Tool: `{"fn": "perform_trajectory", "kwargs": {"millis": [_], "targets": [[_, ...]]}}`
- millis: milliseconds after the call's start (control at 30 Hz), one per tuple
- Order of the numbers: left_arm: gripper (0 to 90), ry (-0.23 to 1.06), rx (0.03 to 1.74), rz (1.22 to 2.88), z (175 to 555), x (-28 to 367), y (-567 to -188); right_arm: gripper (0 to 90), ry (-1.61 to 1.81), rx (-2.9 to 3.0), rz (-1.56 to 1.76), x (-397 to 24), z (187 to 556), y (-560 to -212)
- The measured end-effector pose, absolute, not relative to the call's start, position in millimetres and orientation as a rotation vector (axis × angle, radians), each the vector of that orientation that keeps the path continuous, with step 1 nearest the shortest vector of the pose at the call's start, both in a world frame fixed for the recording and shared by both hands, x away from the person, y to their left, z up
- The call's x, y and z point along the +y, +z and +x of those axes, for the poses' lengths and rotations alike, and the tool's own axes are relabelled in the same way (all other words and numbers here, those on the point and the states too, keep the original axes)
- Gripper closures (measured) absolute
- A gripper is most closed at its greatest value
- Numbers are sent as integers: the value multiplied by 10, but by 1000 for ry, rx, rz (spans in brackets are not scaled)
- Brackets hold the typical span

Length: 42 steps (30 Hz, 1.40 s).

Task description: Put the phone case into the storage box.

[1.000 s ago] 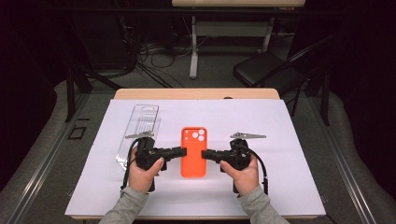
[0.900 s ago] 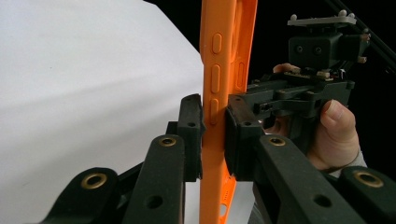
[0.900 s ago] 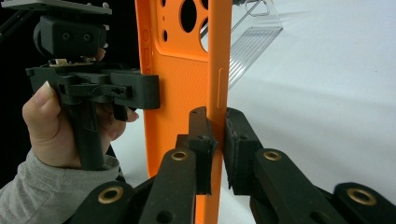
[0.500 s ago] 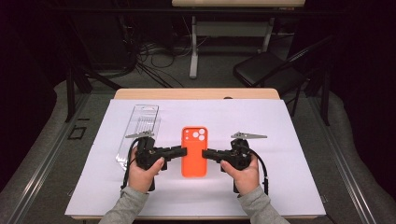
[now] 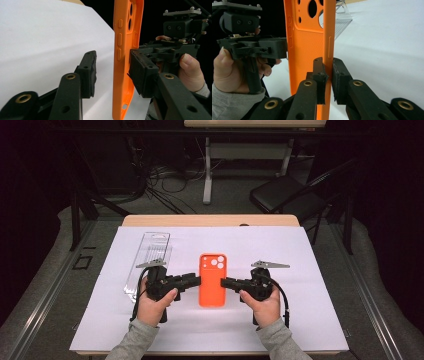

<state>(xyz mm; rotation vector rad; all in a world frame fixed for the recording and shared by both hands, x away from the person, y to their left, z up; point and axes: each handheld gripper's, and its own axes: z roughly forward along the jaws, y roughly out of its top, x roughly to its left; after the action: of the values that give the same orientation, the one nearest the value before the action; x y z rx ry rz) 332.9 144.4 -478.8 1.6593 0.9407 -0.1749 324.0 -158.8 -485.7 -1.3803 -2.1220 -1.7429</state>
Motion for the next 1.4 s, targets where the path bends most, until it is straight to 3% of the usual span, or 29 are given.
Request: {"fn": "perform_trajectory", "kwargs": {"millis": [400, 1400], "targets": [[523, -32, 919, 1718, 3307, 1396, -4752, 826, -1756, -2162, -1408, -1631, 3252, -4846], [447, 108, 944, 1808, 3266, 1510, -4529, 825, -1708, -2238, -1390, -1538, 3226, -4897]]}}
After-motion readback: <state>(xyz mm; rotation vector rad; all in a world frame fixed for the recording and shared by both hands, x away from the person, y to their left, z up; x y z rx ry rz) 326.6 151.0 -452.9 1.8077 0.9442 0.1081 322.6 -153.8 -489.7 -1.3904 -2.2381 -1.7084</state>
